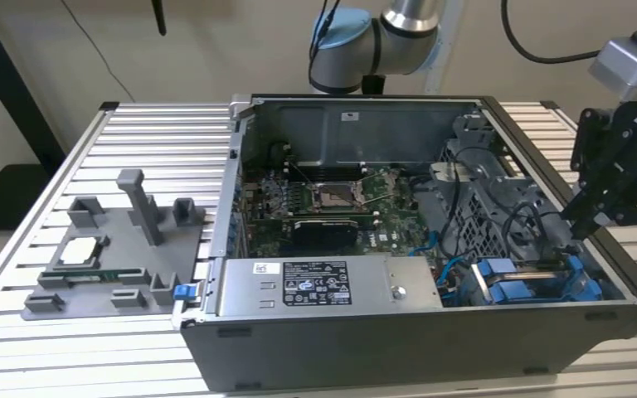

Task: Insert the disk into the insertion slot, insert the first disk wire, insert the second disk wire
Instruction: 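Insert the first disk wire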

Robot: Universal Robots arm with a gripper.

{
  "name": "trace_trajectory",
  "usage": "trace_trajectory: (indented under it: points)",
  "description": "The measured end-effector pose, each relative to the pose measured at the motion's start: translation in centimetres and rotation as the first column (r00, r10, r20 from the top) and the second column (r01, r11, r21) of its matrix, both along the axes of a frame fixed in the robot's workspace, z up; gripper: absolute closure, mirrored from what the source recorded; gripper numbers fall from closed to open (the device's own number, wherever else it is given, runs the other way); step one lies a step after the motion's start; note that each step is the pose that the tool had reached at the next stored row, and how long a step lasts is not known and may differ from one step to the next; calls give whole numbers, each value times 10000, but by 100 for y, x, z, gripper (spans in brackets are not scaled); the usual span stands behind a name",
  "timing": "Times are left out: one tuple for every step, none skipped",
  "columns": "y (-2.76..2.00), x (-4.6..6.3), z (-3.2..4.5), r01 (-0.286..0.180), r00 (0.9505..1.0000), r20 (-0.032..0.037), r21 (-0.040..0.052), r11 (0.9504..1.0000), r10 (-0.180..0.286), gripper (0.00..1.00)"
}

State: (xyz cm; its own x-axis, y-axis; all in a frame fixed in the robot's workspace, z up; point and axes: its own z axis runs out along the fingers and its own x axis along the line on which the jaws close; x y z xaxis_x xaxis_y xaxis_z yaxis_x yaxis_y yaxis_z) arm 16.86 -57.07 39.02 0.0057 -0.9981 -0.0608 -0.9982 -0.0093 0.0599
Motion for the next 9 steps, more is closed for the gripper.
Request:
trace_trajectory:
  points:
    - [0, 0, 1, 0, 10000, 0, 0, 10000, 0, 0]
    - [0, 0, 1, 0, 10000, 0, 0, 10000, 0, 0]
    - [0, 0, 1, 0, 10000, 0, -1, 10000, 0, 0]
    - [0, 2, 2, 0, 10000, 0, -3, 10000, 0, 0]
    - [0, 5, 3, 0, 10000, 0, -3, 10000, 0, 0]
    - [0, 9, 3, 0, 10000, 0, -3, 10000, 0, 0]
    - [0, 14, 2, 0, 10000, 0, -2, 10000, 0, 0]
    - [0, 20, 2, 0, 10000, 0, -2, 10000, 0, 0]
    - [0, 27, 2, -1, 10000, -1, -2, 10000, 1, 0]
